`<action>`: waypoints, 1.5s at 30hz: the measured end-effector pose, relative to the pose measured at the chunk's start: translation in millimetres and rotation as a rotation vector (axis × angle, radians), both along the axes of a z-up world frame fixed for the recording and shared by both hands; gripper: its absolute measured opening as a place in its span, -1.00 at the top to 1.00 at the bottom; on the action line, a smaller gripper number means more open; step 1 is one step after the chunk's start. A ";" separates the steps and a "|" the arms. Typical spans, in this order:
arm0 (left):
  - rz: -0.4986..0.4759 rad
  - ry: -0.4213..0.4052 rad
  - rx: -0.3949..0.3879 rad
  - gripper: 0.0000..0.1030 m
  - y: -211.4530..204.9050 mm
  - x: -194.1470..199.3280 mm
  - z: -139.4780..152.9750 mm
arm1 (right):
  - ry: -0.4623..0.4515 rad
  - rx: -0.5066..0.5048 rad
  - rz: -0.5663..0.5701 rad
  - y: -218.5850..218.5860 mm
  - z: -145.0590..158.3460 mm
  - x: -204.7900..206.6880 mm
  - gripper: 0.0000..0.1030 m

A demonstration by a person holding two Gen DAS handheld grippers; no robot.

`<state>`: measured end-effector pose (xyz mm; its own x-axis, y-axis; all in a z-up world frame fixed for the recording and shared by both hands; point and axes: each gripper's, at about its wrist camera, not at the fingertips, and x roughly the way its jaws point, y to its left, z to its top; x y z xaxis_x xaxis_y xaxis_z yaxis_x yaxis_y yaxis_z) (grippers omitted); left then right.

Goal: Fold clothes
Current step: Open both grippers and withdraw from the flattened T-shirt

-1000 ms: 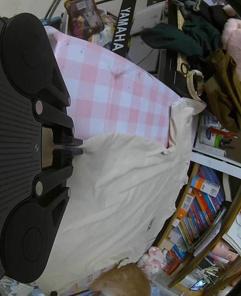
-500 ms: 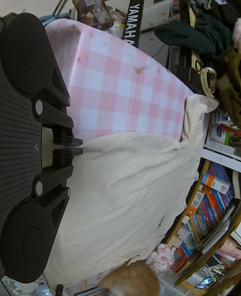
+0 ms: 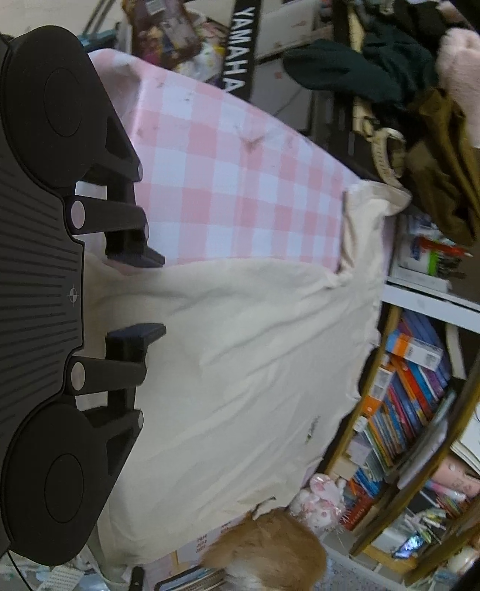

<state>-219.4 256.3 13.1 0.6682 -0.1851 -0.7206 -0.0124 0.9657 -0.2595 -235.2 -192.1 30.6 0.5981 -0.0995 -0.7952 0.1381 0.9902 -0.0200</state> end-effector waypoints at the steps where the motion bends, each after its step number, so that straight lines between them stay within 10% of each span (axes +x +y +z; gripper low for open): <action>1: -0.004 -0.011 0.008 0.29 -2.0 0.2 1.4 | -0.017 -0.002 0.010 5.5 3.5 0.1 0.04; 8: -0.014 -0.064 0.073 -0.10 -17.3 -5.0 4.0 | -0.102 -0.011 0.076 46.1 15.1 2.7 -0.59; 18: 0.008 -0.116 0.112 -0.56 -28.1 -20.4 8.5 | -0.197 -0.040 0.129 98.4 17.2 -5.0 -0.91; 45: 0.081 -0.060 0.257 -0.80 -143.1 -14.8 11.0 | -0.199 0.048 0.261 53.7 1.8 19.9 -0.96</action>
